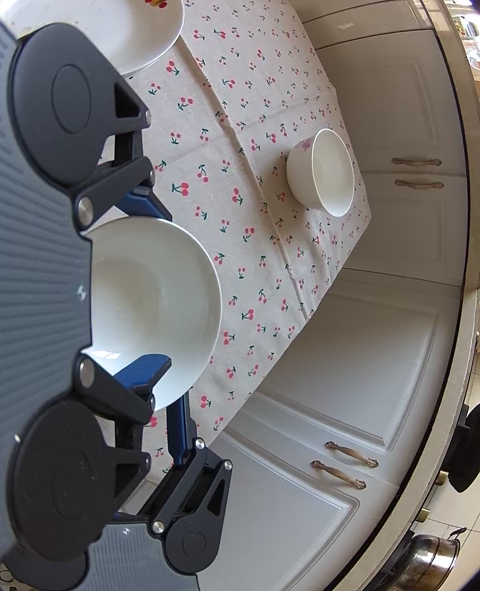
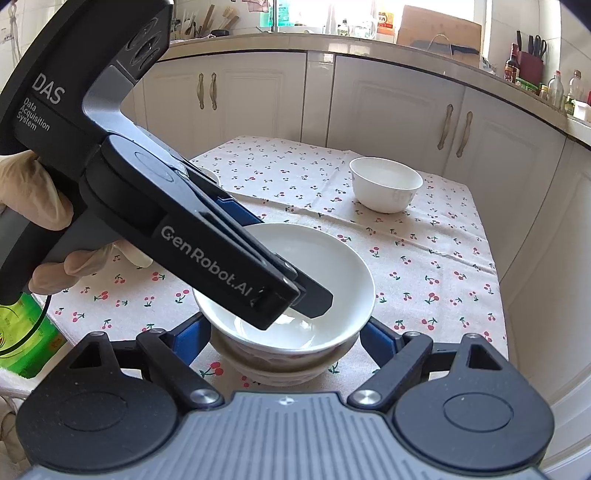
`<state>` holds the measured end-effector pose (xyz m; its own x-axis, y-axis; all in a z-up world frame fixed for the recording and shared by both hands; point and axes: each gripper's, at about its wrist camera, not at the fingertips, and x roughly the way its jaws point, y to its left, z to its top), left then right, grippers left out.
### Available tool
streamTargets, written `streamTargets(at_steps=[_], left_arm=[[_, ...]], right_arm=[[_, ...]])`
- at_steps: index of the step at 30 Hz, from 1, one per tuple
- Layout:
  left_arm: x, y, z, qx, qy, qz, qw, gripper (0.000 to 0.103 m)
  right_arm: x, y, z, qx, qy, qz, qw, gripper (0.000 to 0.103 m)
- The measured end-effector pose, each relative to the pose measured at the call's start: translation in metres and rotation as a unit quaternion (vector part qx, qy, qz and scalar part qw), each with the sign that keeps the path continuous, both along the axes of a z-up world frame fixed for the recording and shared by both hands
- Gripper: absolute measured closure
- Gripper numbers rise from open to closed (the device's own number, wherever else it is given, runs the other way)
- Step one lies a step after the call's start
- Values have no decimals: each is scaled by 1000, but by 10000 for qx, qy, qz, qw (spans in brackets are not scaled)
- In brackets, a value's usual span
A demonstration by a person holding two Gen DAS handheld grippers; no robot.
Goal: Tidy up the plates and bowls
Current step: 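Lower the held white bowl into the other bowl with the left gripper, then open the left gripper to release the nested bowl, then move the left gripper to the rim of the remaining white bowl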
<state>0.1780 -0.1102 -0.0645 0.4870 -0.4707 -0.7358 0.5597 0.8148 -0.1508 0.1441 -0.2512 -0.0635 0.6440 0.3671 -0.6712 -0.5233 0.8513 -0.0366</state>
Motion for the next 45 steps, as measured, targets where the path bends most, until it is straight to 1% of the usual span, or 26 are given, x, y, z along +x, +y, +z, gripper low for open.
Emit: streamTargets(at_steps=[6, 9, 11, 13, 16, 18, 22, 25, 31, 34, 37, 40, 45], left_arm=[[0, 0, -1, -8, -8, -13, 10000, 29], [0, 0, -1, -17, -18, -45, 10000, 28], [1, 1, -1, -67, 10, -48, 10000, 26], [1, 2, -1, -73, 30, -54, 10000, 26], [1, 4, 0, -16, 18, -47, 10000, 26], [1, 7, 1, -24, 26, -40, 10000, 22], [-1, 12, 6, -30, -43, -39, 10000, 18], [0, 16, 11, -17, -115, -55, 9999, 14], [8, 24, 19, 23, -176, -67, 9998, 11], [15, 28, 23, -4, -147, -88, 9999, 11], [23, 28, 25, 93, -188, -93, 9997, 11], [37, 28, 25, 173, -152, -101, 9997, 11], [61, 27, 25, 290, -151, -89, 9994, 11]], right_arm=[[3, -2, -2, 96, 66, -15, 9999, 12], [3, -1, -3, 119, 80, 2, 9999, 9], [1, 0, -3, 129, -5, 36, 9999, 0], [-1, 0, 0, 146, -117, 72, 9998, 0], [0, -3, 2, 168, -141, 58, 9997, 0], [0, -4, 2, 168, -142, 38, 9998, 0], [-1, -5, 3, 151, -150, 37, 9998, 0], [-1, -5, 5, 135, -166, 64, 9998, 0], [1, -13, 15, 106, -253, 81, 9996, 0], [7, -22, 23, 261, -249, 60, 9993, 0], [16, -31, 30, 386, -284, 26, 9988, 0], [28, -36, 33, 284, -390, -60, 9988, 0], [56, -45, 33, 160, -418, -95, 9990, 0]])
